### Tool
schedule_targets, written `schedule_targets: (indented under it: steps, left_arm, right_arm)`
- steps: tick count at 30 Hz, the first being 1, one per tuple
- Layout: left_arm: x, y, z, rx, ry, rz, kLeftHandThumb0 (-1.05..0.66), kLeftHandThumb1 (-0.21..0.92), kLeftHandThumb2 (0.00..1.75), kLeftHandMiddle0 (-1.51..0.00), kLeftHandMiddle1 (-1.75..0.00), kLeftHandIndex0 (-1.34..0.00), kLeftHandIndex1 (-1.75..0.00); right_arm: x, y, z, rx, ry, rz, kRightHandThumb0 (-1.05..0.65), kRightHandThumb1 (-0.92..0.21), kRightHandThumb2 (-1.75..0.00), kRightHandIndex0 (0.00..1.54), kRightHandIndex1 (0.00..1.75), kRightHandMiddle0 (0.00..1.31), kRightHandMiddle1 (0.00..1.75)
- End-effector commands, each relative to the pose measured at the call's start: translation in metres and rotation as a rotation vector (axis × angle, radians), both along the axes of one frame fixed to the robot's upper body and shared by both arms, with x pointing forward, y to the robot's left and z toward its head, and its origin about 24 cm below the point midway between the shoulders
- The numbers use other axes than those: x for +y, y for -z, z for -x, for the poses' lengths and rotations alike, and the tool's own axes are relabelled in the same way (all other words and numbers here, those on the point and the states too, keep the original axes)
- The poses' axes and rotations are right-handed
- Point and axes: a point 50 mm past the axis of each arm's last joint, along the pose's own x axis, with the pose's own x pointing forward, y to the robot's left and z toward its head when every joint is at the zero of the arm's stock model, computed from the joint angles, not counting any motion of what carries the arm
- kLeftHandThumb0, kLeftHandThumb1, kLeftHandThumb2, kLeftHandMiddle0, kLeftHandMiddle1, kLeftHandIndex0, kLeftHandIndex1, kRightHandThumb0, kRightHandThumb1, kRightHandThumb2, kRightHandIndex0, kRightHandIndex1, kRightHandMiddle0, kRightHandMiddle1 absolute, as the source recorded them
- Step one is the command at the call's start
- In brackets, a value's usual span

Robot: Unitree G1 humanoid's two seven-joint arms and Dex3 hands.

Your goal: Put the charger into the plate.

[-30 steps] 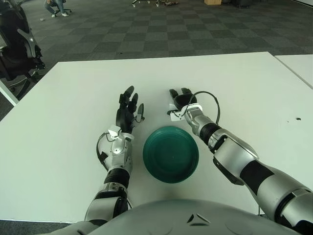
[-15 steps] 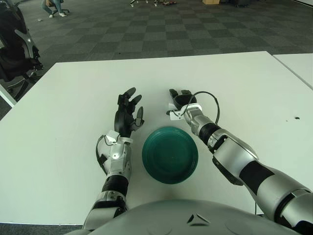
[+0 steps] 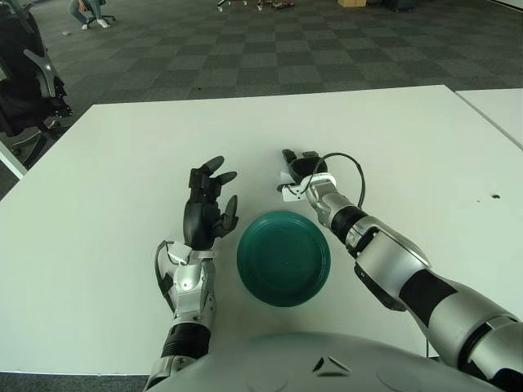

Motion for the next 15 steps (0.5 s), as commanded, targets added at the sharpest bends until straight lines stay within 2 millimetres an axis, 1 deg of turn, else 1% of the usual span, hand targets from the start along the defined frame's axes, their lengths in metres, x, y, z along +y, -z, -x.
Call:
schedule_targets:
  steps: [1,3,4,5,6,7,9,10,11,12,13,15]
  left_arm:
    - [-0.032,0.072,0.130,0.505,-0.266,0.284,-0.86,0.92,0.60,-0.15,-1.34,0.00,-1.19]
    - [-0.032,0.068,0.135,0.495,-0.276,0.287,-0.87,0.92,0.59,-0.15,-1.34,-0.01,-1.21]
    - [-0.031,0.066,0.137,0.489,-0.286,0.293,-0.87,0.92,0.59,-0.15,-1.34,-0.01,-1.21]
    - [-0.031,0.065,0.139,0.484,-0.291,0.297,-0.87,0.92,0.59,-0.15,-1.35,-0.01,-1.23]
    - [-0.031,0.062,0.141,0.478,-0.302,0.305,-0.87,0.92,0.58,-0.15,-1.35,-0.01,-1.23]
    - [-0.031,0.060,0.143,0.474,-0.308,0.311,-0.87,0.92,0.57,-0.15,-1.36,-0.01,-1.26]
    - [-0.031,0.055,0.147,0.464,-0.328,0.322,-0.87,0.92,0.57,-0.14,-1.39,-0.01,-1.31]
    - [-0.032,0.053,0.149,0.461,-0.336,0.325,-0.87,0.92,0.57,-0.14,-1.40,-0.01,-1.32]
    - [-0.033,0.051,0.151,0.460,-0.340,0.327,-0.87,0.92,0.57,-0.15,-1.42,-0.01,-1.34]
    - [-0.033,0.048,0.153,0.456,-0.350,0.328,-0.87,0.92,0.58,-0.15,-1.42,-0.01,-1.35]
    - [-0.033,0.046,0.155,0.453,-0.357,0.328,-0.87,0.92,0.59,-0.15,-1.45,-0.02,-1.39]
    - [-0.034,0.041,0.160,0.446,-0.373,0.328,-0.87,0.92,0.62,-0.16,-1.49,-0.04,-1.44]
  right_arm:
    - [-0.066,0.137,0.148,0.643,0.087,0.304,-0.94,-0.92,-0.46,0.31,0.01,0.00,0.29]
    - [-0.068,0.138,0.151,0.638,0.094,0.306,-0.90,-0.92,-0.46,0.38,0.04,0.00,0.38]
    - [-0.070,0.139,0.152,0.632,0.099,0.309,-0.89,-0.92,-0.46,0.39,0.05,0.00,0.40]
    - [-0.072,0.140,0.153,0.628,0.103,0.312,-0.86,-0.92,-0.46,0.45,0.09,0.00,0.50]
    - [-0.075,0.141,0.155,0.623,0.110,0.316,-0.85,-0.92,-0.46,0.47,0.10,0.00,0.53]
    - [-0.077,0.141,0.156,0.620,0.116,0.318,-0.82,-0.92,-0.46,0.46,0.22,0.00,0.64]
    - [-0.080,0.143,0.159,0.619,0.134,0.317,-0.79,-0.92,-0.45,0.38,0.52,0.00,0.80]
    - [-0.081,0.143,0.161,0.619,0.142,0.316,-0.78,-0.92,-0.45,0.36,0.58,0.00,0.83]
    - [-0.082,0.144,0.163,0.620,0.148,0.316,-0.77,-0.92,-0.44,0.34,0.71,0.00,0.90]
    - [-0.085,0.145,0.166,0.625,0.160,0.314,-0.77,-0.92,-0.44,0.32,0.75,0.00,0.92]
    - [-0.087,0.147,0.169,0.629,0.169,0.313,-0.76,-0.92,-0.44,0.31,0.88,0.00,0.99]
    - [-0.092,0.150,0.177,0.642,0.188,0.310,-0.74,-0.91,-0.44,0.28,1.07,0.00,1.07]
